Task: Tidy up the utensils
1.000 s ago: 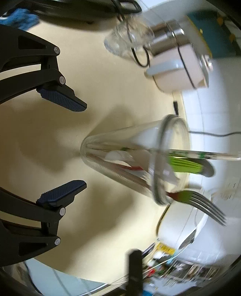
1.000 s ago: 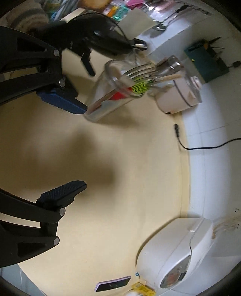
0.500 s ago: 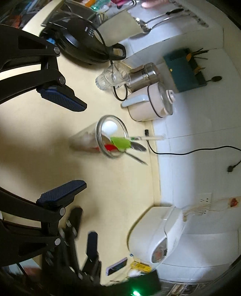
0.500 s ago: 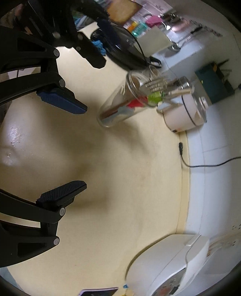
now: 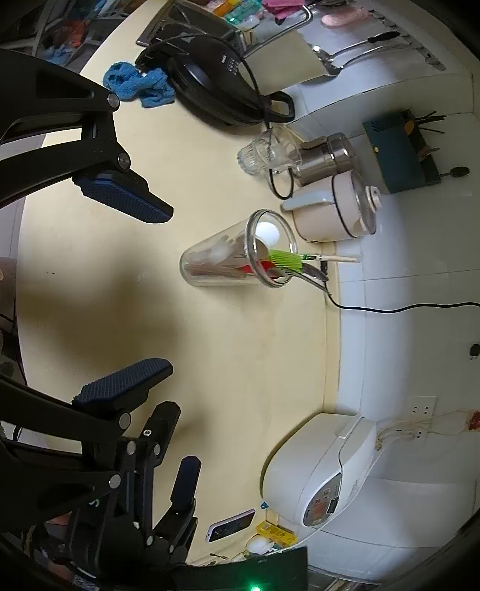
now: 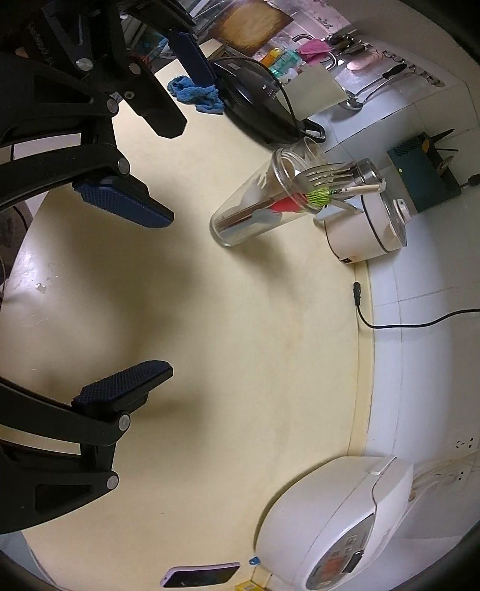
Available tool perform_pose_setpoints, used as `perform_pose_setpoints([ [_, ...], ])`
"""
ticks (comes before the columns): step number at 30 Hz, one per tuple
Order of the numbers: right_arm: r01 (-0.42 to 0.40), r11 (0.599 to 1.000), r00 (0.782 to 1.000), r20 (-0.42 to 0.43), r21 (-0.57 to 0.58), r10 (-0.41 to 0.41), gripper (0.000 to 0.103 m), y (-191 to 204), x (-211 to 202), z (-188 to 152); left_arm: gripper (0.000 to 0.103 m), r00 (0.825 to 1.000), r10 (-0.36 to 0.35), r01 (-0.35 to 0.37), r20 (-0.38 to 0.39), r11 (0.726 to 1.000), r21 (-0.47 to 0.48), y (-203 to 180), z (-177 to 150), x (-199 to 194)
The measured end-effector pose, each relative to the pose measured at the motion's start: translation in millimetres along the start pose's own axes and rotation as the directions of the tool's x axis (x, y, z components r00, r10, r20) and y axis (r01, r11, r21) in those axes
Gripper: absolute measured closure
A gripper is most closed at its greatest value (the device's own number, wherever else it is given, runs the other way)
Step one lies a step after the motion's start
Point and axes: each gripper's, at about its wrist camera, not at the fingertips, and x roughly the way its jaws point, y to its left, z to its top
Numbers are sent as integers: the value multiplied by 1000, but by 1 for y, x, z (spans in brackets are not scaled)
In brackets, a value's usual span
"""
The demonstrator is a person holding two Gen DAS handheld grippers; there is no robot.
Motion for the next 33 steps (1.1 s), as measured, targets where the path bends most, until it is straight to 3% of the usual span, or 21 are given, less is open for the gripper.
perform_pose_setpoints([
  [17, 17, 999, 1000, -6, 36, -16, 28, 3, 6, 4, 24, 999, -24, 24, -36, 1000, 18, 11, 4, 15],
  [33, 13, 1000, 1000, -19, 29, -12, 28, 10, 14, 6, 24, 1000, -21, 21, -12, 1000, 7, 22, 6, 16],
])
